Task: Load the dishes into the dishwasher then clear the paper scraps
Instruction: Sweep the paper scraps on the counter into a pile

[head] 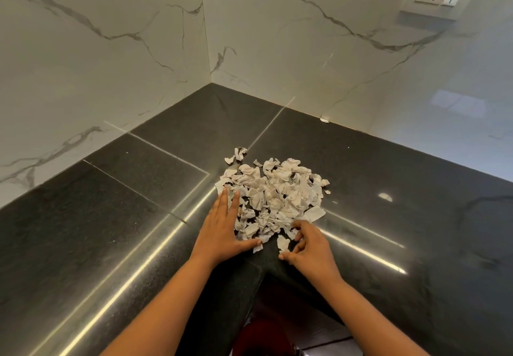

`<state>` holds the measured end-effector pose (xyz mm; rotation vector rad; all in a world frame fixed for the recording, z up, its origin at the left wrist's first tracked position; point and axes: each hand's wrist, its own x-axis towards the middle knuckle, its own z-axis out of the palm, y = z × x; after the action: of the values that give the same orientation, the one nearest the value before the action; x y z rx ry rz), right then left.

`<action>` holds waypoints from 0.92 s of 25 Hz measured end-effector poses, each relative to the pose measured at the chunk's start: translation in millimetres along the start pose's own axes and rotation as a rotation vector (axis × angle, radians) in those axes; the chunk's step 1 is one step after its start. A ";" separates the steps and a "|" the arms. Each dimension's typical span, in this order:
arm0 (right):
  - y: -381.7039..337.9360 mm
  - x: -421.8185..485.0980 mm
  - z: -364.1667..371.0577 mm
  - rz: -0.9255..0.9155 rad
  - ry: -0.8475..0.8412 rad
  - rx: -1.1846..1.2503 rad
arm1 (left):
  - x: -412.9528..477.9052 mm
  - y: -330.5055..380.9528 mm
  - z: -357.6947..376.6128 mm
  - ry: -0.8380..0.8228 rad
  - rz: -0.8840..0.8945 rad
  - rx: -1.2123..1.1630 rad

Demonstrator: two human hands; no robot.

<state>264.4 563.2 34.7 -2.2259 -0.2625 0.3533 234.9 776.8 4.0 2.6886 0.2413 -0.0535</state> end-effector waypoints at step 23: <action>2.7 74.1 -48.0 0.046 -0.324 -0.433 | 0.2 1.9 -0.5 0.008 0.021 0.033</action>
<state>350.4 549.6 49.5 -2.5947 -0.5002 0.7425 235.4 775.4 5.3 2.7246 0.2160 -0.0412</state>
